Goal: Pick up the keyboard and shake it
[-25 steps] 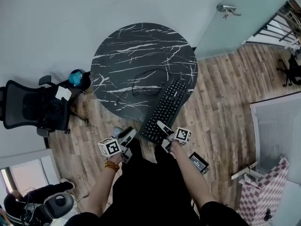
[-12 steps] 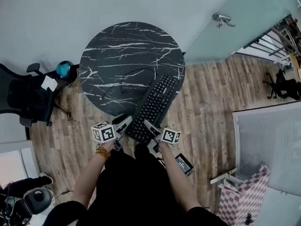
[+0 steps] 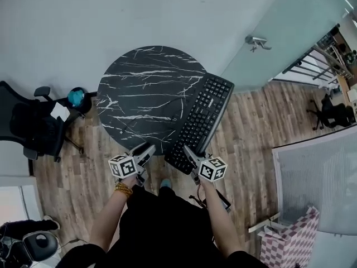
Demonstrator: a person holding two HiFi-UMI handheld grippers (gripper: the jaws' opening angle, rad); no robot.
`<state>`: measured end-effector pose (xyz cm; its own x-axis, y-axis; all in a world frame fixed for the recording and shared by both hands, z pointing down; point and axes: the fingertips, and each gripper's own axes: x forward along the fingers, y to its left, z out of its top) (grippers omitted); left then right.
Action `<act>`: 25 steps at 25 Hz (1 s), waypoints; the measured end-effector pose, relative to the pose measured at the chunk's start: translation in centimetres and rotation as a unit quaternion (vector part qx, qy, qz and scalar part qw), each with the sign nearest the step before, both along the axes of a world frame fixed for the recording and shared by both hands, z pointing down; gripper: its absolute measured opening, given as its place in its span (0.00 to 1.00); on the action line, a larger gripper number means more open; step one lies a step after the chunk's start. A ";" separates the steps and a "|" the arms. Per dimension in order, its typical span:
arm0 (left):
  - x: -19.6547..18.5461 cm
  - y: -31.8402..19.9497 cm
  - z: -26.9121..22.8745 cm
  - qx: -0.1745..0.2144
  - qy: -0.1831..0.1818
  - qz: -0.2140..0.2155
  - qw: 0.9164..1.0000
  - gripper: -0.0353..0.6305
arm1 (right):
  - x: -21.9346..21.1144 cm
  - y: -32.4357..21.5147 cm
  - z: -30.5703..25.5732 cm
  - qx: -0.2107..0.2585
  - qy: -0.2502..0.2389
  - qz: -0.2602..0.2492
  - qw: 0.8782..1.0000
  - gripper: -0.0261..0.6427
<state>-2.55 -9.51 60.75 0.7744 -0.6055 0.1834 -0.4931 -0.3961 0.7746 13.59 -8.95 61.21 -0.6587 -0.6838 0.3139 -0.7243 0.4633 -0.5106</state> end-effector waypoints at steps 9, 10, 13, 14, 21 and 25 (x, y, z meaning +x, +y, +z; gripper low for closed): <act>-1.3 -2.7 -7.3 0.090 0.004 -0.030 0.996 0.33 | 5.6 -4.8 -8.5 0.159 0.283 0.067 0.944 0.17; -1.5 -2.8 -8.2 0.099 0.007 -0.034 0.994 0.33 | 5.7 -5.1 -9.5 0.178 0.329 0.065 0.925 0.17; -2.3 -3.0 -10.3 0.128 0.002 -0.045 0.991 0.32 | 5.3 -5.5 -12.0 0.234 0.442 0.056 0.864 0.17; -2.5 -2.9 -10.8 0.138 -0.004 -0.049 0.989 0.32 | 5.1 -5.6 -12.8 0.251 0.472 0.055 0.843 0.17; -4.9 -1.4 -11.3 0.194 -0.081 -0.073 0.975 0.31 | 2.4 -5.2 -14.7 0.342 0.616 0.012 0.710 0.17; -5.5 0.2 -10.8 0.217 -0.096 -0.064 0.969 0.31 | 0.7 -4.7 -11.9 0.348 0.631 -0.037 0.692 0.17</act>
